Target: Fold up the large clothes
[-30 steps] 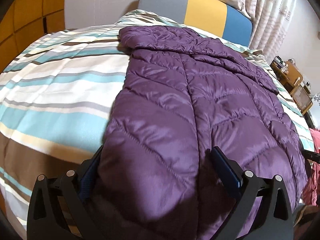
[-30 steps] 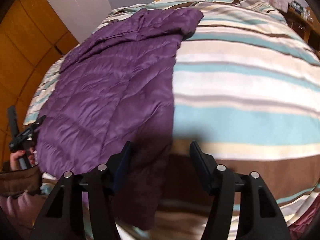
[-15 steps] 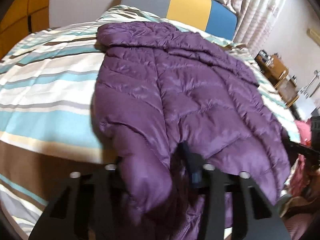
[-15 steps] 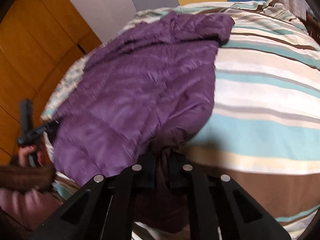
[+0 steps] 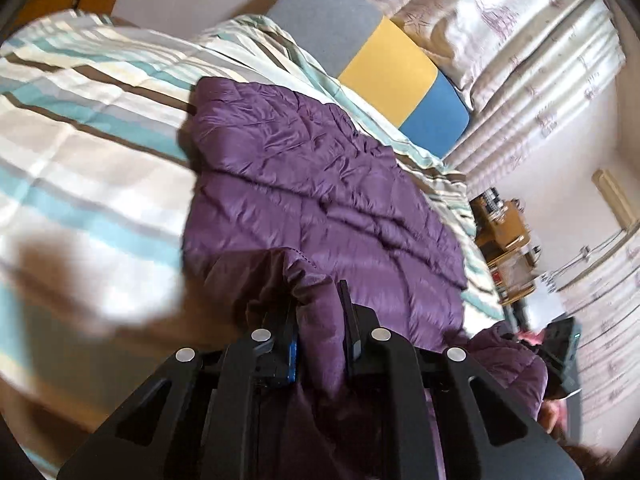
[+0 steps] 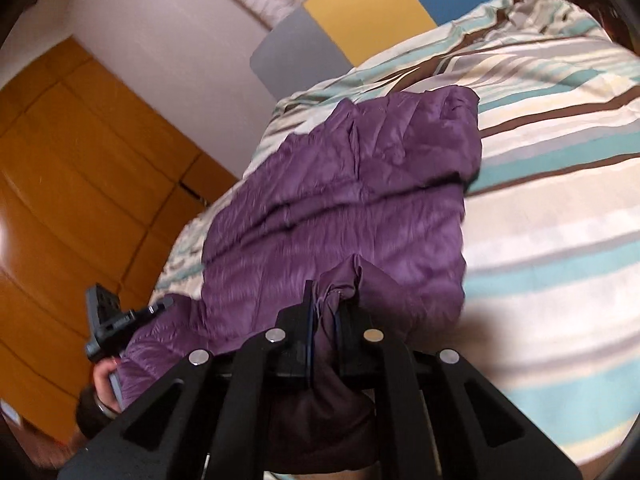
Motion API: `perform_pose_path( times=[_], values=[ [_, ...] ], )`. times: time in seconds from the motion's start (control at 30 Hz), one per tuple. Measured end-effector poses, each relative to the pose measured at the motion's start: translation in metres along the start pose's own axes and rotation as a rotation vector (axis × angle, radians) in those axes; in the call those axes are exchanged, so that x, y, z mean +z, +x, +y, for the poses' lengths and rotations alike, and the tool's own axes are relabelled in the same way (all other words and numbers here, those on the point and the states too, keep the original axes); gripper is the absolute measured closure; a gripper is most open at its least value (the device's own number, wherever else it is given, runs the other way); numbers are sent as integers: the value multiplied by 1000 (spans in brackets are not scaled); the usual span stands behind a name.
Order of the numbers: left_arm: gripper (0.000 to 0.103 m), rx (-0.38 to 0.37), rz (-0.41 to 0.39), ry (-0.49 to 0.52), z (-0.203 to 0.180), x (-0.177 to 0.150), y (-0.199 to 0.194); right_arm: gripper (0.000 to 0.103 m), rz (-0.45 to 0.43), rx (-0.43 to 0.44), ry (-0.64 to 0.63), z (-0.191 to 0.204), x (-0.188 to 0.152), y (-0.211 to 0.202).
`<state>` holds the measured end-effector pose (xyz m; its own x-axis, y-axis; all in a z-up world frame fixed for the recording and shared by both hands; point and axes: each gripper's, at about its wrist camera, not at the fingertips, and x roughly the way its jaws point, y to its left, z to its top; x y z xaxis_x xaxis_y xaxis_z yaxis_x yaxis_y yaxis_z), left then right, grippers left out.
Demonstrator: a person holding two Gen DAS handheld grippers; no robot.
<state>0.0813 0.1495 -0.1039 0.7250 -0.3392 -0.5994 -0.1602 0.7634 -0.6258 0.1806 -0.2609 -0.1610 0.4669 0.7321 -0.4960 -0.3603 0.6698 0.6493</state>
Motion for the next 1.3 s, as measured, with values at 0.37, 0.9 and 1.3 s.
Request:
perform_pose_path(
  times=[0.37,0.9,1.3],
  values=[
    [78,-33,-6,-174,20,70,51,96,-52,-44,179,-41,54,45],
    [5,47,-260,-312,68,68,32,37,-236,8,339,-85,59,50],
    [4,85,-219,-90,46,34,47,13,-263,-153,294,-92,36,21]
  ],
)
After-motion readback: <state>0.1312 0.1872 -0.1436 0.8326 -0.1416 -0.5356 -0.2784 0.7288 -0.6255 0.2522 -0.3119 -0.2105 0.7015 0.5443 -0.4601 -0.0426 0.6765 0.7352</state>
